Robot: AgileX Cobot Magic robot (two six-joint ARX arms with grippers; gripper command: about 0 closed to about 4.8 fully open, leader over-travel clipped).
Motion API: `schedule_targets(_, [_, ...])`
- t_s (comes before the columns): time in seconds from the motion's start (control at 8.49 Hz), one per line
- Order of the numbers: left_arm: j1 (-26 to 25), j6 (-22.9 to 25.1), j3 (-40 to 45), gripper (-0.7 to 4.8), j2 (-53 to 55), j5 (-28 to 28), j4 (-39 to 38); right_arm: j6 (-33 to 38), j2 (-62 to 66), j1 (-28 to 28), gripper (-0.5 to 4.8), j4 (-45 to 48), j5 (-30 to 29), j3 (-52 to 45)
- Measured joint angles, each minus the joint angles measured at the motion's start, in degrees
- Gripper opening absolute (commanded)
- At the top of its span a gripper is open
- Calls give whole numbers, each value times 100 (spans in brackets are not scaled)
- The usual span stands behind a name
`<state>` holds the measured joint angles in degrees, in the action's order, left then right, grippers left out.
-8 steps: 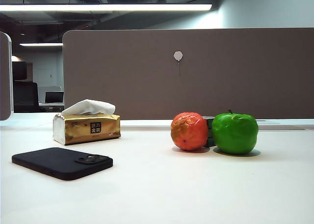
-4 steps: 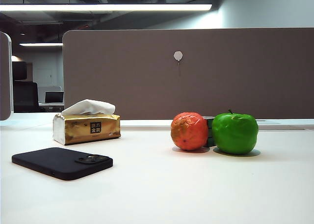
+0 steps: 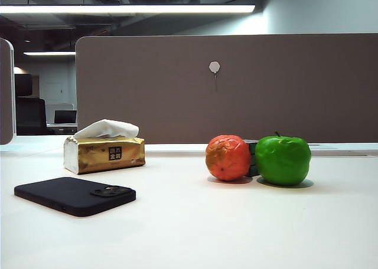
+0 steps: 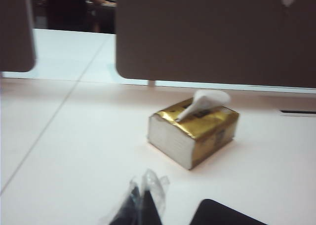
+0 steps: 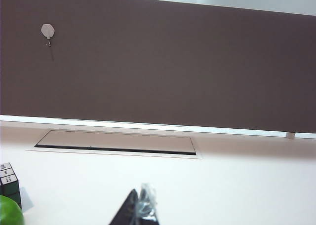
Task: Move all the fruits on the tabletop near the face of the Rubik's cube that has the color most similar to each fruit.
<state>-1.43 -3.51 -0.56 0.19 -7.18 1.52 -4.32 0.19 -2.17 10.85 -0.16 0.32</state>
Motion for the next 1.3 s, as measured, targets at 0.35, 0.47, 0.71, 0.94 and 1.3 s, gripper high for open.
schedule_targets(0.35, [2,0,0,-5,0,-160,-2,7,0,0,-1,-4,-286,0])
schedule_targets(0.47, [55,0,0,-5,0,-9,-13,7,0,0,-1,-50,-286,0])
schedule_targets(0.71, [177,0,0,-5,-2,79,-149,605,0,-2,0,-485,339,0])
schedule_targets(0.94, [177,-2,0,-5,0,79,-149,605,0,-2,0,-485,343,0])
schedule_targets(1.3, [177,-2,0,-5,-2,79,-260,605,0,-2,0,-492,343,0])
